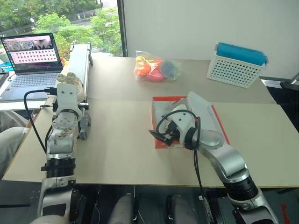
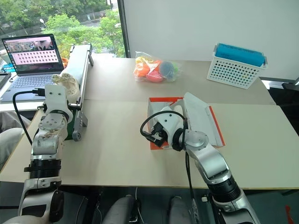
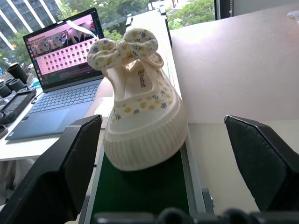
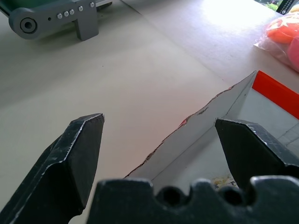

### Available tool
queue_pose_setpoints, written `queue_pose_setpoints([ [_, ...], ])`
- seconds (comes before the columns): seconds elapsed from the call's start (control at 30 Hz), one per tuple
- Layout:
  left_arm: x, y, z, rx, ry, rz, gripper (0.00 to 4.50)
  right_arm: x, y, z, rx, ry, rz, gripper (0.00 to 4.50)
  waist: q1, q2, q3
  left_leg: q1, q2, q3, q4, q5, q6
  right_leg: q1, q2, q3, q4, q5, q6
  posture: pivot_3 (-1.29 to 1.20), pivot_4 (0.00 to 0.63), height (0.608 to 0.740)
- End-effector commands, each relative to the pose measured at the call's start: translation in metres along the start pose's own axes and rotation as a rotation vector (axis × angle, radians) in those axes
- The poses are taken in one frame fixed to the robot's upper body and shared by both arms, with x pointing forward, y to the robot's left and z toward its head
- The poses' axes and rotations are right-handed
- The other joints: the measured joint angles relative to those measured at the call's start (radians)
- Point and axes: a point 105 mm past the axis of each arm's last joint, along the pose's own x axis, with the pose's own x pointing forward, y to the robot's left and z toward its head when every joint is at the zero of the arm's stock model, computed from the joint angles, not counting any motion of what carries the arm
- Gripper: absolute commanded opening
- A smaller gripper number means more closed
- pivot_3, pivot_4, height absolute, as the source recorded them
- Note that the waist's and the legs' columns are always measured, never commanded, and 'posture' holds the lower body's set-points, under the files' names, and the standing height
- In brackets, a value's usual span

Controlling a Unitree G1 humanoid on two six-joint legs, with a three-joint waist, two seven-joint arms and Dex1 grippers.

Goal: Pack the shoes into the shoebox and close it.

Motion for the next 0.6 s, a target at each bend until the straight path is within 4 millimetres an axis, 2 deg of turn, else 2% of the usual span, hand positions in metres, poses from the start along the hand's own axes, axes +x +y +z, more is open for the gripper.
queue_pose_setpoints([
  [0.03, -0.001, 0.005, 0.019, -0.007, -0.069, 0.012, 4.50, -0.002, -0.004, 0.010, -0.021, -0.031, -0.022, 4.46, 0.000, 0.000, 0.000, 0.000, 0.000, 0.000, 0.000, 0.000, 0.000, 0.000, 0.000, 0.000, 0.000, 0.000, 0.000, 0.00, 0.150, 0.699],
  [0.2, 0.001, -0.004, -0.008, -0.181, 0.092, -0.023, 4.50, -0.002, -0.004, 0.012, -0.021, -0.036, -0.024, 4.46, 0.000, 0.000, 0.000, 0.000, 0.000, 0.000, 0.000, 0.000, 0.000, 0.000, 0.000, 0.000, 0.000, 0.000, 0.000, 0.00, 0.150, 0.699],
  [0.3, -0.002, -0.018, -0.021, -0.324, 0.205, -0.067, 4.50, -0.002, -0.005, 0.014, -0.023, -0.041, -0.029, 4.46, 0.001, 0.000, 0.000, 0.000, 0.000, 0.000, 0.000, 0.000, 0.000, 0.000, 0.000, 0.000, 0.000, 0.000, 0.000, 0.00, 0.150, 0.699],
  [0.43, -0.004, -0.021, -0.016, -0.348, 0.205, -0.084, 3.56, -0.003, -0.007, 0.017, -0.022, -0.048, -0.032, 4.50, 0.001, 0.000, 0.000, 0.001, 0.000, 0.000, 0.001, -0.001, 0.002, 0.001, 0.000, 0.000, 0.001, 0.000, 0.000, 0.00, 0.150, 0.699],
  [0.47, -0.004, -0.022, -0.014, -0.341, 0.195, -0.090, 3.05, -0.003, -0.007, 0.018, -0.023, -0.049, -0.033, 4.50, 0.002, 0.000, 0.000, 0.002, 0.000, 0.000, 0.001, -0.001, 0.003, 0.002, 0.000, 0.000, 0.002, 0.000, 0.000, 0.00, 0.150, 0.699],
  [0.5, -0.004, -0.023, -0.013, -0.341, 0.190, -0.096, 2.86, -0.003, -0.008, 0.018, -0.024, -0.049, -0.034, 4.50, 0.002, 0.000, 0.000, 0.002, 0.000, -0.001, 0.001, -0.001, 0.002, 0.002, 0.000, 0.000, 0.002, 0.000, 0.000, 0.00, 0.150, 0.699],
  [0.6, -0.005, -0.025, -0.013, -0.337, 0.197, -0.099, 1.54, -0.003, -0.009, 0.019, -0.027, -0.049, -0.041, 4.50, 0.003, 0.000, 0.000, 0.002, 0.000, -0.001, 0.001, -0.001, 0.001, 0.002, 0.000, 0.000, 0.001, 0.000, 0.000, 0.00, 0.150, 0.699],
])
